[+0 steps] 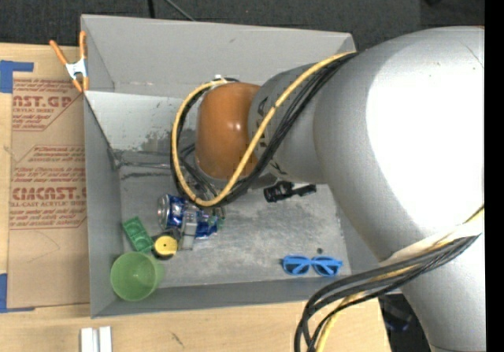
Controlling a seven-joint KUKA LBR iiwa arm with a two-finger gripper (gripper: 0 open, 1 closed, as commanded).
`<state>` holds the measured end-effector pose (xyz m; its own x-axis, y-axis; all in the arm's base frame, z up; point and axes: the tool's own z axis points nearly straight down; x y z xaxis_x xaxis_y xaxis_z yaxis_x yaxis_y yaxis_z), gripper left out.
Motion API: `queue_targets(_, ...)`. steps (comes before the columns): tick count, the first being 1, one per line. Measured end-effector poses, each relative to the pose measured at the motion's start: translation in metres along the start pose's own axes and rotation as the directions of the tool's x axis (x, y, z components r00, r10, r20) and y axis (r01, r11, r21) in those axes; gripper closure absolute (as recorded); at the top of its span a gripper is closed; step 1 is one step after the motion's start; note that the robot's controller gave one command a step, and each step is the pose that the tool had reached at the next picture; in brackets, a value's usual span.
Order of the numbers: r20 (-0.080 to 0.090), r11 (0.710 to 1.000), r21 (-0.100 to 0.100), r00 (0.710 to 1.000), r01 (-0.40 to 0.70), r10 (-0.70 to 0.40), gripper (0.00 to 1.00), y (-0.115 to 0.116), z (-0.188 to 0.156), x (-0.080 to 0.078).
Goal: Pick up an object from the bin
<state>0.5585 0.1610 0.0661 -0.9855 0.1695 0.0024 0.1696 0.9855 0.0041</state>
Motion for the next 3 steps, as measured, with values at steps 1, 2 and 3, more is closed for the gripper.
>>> queue_targets(1,-0.001,1.0,0.0,1.0,0.0,0.0,1.0,0.0004,0.0003,0.0003)
queue_targets(2,0.003,1.0,0.002,1.0,0.002,-0.002,1.0,0.0014,-0.0035,0.0006)
queue_targets(3,0.003,1.0,0.002,1.0,0.003,-0.003,1.0,0.0021,-0.0062,0.0006)
